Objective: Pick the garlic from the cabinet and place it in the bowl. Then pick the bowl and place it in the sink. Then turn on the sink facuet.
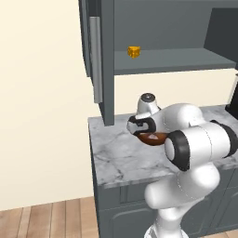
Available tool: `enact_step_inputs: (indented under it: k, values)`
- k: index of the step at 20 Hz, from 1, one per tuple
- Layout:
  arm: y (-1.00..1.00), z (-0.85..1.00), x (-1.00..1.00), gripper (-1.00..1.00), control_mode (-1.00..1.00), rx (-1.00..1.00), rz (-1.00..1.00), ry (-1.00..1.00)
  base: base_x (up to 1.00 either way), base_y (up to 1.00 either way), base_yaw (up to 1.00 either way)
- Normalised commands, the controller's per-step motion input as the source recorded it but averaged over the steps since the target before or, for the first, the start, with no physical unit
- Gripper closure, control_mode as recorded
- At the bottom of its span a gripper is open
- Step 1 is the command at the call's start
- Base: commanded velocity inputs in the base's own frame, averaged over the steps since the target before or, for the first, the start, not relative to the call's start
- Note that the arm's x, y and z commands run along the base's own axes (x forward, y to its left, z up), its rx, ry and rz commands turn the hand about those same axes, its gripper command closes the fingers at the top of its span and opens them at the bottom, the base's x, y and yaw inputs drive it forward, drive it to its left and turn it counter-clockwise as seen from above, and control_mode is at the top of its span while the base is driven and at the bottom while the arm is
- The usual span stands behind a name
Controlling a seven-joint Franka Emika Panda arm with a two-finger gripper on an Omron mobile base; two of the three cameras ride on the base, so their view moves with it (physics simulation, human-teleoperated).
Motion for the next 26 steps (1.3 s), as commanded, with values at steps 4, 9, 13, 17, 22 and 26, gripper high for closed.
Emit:
enact_step_inputs:
  k: [4, 9, 13, 17, 22, 26]
  values:
    - [0.16, -0.52, -0.22, -1.00, -1.00, -0.03, 0.08, 0.21, 0.00, 0.00, 0.00]
    - [-0.01, -0.47, -0.12, -1.00, -1.00, -0.01, 0.03, 0.14, 0.00, 0.00, 0.00]
    - [-0.05, -0.32, 0.00, -1.00, -1.00, 0.00, 0.03, 0.08, 0.00, 0.00, 0.00]
    - [-0.19, -0.29, -0.05, 1.00, -1.00, 0.00, 0.04, 0.07, 0.00, 0.00, 0.00]
    - [-0.50, -0.17, -0.23, 1.00, -1.00, 0.00, 0.02, 0.02, 0.00, 0.00, 0.00]
    - [-0.14, 0.00, -0.36, 1.00, -1.00, -0.04, -0.04, 0.01, 0.00, 0.00, 0.00]
